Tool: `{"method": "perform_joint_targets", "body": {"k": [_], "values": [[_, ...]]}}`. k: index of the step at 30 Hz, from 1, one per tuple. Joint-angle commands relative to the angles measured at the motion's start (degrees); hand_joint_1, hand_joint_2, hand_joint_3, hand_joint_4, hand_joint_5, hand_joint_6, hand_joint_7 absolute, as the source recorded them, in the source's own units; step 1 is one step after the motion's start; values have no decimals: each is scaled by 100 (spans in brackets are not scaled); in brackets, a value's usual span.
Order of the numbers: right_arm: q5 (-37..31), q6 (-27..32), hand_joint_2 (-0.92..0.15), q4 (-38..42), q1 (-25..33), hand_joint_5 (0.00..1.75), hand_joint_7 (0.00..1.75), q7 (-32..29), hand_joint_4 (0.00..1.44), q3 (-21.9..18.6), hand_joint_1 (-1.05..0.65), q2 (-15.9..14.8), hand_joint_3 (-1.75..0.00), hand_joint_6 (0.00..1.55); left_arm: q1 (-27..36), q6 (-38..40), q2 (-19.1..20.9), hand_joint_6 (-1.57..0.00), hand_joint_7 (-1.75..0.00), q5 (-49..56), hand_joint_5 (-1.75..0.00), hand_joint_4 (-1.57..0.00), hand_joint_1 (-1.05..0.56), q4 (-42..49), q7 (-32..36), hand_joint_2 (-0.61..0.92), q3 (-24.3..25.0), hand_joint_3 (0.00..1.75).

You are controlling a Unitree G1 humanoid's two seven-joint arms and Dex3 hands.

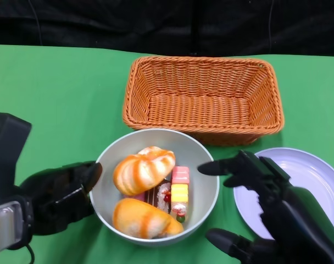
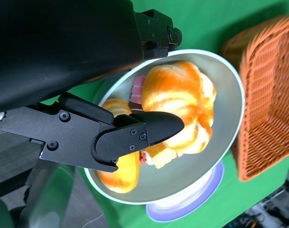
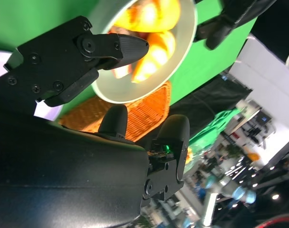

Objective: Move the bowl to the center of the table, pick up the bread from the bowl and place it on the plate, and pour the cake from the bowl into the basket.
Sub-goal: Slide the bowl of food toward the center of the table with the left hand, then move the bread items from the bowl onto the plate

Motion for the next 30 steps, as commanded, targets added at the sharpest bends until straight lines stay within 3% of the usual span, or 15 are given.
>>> {"method": "perform_joint_targets", "body": {"k": [1, 10, 17, 25, 30], "values": [[-408, 144, -69, 123, -451, 130, 99, 152, 0, 192, -38, 69, -31, 0, -24, -45, -5, 0, 0, 38, 0, 0, -65, 21, -49, 92, -221, 63], [-643, 162, -82, 1028, -1099, 126, 96, -92, 0, 386, -40, 257, -14, 1, 31, -67, -102, 0, 0, 51, 0, 0, -65, -60, 11, 92, -485, 57], [-990, -187, -90, 2130, -1737, 117, 84, -470, 0, 477, -47, -38, -5, 5, 229, -292, 3, 0, 0, 204, 0, 0, -63, -318, -40, 92, -791, 59], [-1491, -381, -90, 3616, -2442, 93, 41, -1117, 9, 733, -52, -92, 0, 26, 326, -393, 11, -5, -2, 196, 0, 0, -58, -458, -55, 92, -842, 65], [-1647, -335, -92, 4244, -2780, 88, 34, -1261, 10, 874, -53, -102, -1, 29, 324, -425, -13, -5, -2, 258, -1, -2, -48, -451, 19, 92, -861, 63]]}}
